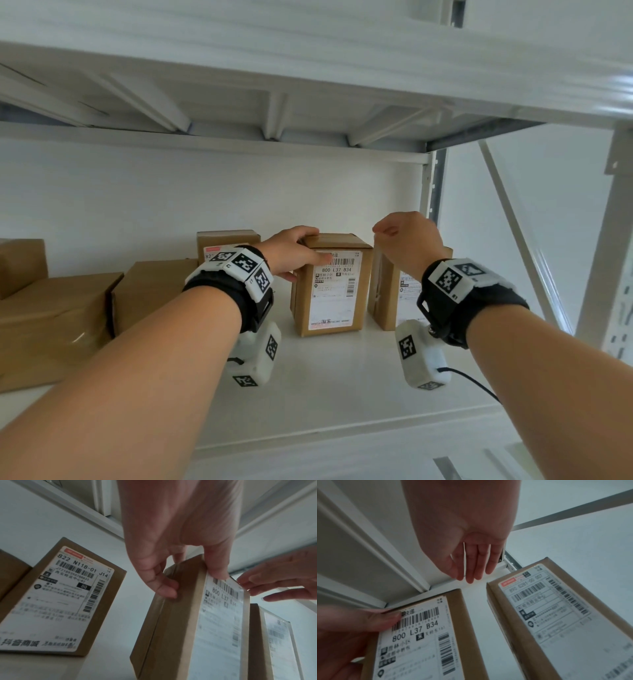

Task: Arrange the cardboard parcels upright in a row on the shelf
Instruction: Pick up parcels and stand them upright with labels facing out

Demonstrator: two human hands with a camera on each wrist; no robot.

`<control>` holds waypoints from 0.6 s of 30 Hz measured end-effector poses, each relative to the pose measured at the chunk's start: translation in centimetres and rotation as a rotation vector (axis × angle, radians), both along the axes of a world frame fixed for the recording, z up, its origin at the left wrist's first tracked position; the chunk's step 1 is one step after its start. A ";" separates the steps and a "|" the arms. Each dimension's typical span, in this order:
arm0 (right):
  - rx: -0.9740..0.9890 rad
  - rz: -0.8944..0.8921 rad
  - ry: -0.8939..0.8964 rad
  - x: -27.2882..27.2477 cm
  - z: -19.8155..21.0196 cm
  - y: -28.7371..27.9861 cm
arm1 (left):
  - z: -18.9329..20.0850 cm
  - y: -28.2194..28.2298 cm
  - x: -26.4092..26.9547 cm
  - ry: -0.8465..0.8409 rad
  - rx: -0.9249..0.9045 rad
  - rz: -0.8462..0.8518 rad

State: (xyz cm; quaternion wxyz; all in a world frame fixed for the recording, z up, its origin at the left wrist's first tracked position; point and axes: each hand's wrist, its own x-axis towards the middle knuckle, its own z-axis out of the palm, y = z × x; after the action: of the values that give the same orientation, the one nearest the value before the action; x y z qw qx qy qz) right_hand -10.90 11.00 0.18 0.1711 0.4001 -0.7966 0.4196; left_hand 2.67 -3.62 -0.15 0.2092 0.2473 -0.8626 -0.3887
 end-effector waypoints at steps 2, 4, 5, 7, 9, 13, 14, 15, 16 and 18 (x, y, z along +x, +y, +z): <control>0.062 -0.028 0.046 -0.7 -0.4 0.1 | -0.3 -0.1 -0.6 -0.002 0.010 0.006; 0.124 -0.049 0.070 -1.3 -0.9 0.2 | -0.4 -0.2 -1.1 -0.010 0.024 0.015; 0.143 -0.058 0.078 -1.7 -1.1 0.1 | -0.4 -0.2 -1.2 -0.020 0.022 0.021; 0.169 -0.098 0.092 -2.6 -1.5 -0.1 | -0.2 -0.3 -1.4 -0.050 -0.015 0.035; 0.214 -0.141 0.108 -3.3 -1.6 -0.3 | 0.2 -0.5 -1.6 -0.068 -0.067 0.052; 0.326 -0.154 0.122 -4.1 -1.9 -0.4 | 0.4 -0.5 -2.6 -0.082 -0.125 0.043; 0.345 -0.153 0.131 -4.3 -2.0 -0.4 | 0.3 -0.4 -2.9 -0.095 -0.130 0.037; 0.355 -0.151 0.142 -4.5 -2.2 -0.4 | 0.3 -0.4 -3.3 -0.106 -0.132 0.031; 0.353 -0.147 0.151 -4.6 -2.3 -0.4 | 0.2 -0.5 -3.6 -0.111 -0.127 0.024; 0.321 -0.126 0.147 -4.8 -2.3 -0.2 | 0.1 -0.6 -4.0 -0.096 -0.091 0.011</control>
State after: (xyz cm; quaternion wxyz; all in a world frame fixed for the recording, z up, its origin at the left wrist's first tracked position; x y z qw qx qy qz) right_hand -15.65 10.79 -2.13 0.1889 0.4014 -0.8620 0.2452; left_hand -1.32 -4.19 -0.10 0.1808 0.2607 -0.8870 -0.3357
